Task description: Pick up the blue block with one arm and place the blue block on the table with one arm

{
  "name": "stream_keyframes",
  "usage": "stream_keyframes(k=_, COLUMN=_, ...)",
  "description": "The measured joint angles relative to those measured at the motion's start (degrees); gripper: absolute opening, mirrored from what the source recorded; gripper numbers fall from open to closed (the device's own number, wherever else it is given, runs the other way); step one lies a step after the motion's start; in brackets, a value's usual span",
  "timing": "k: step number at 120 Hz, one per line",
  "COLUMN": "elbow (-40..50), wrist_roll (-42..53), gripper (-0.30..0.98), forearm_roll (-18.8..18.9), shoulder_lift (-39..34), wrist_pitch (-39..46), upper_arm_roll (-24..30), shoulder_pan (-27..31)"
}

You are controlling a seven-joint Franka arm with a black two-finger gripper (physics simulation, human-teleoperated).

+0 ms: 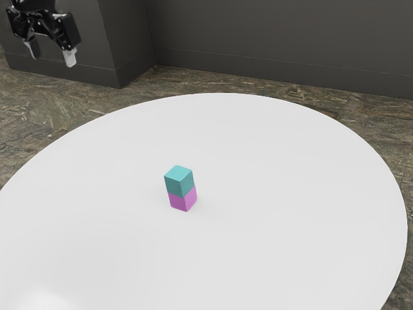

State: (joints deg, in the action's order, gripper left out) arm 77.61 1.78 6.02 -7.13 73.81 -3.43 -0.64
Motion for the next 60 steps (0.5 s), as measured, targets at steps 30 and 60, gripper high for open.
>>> stream_keyframes(k=30, elbow=1.94, wrist_roll=0.24, gripper=0.69, forearm_roll=-2.7, shoulder_lift=8.94, wrist_pitch=4.9, upper_arm_roll=1.86, shoulder_pan=-0.32)
stream_keyframes(k=60, elbow=20.77, wrist_roll=0.43, gripper=0.69, forearm_roll=-5.44, shoulder_lift=9.5, wrist_pitch=23.57, upper_arm_roll=1.74, shoulder_pan=-3.09)
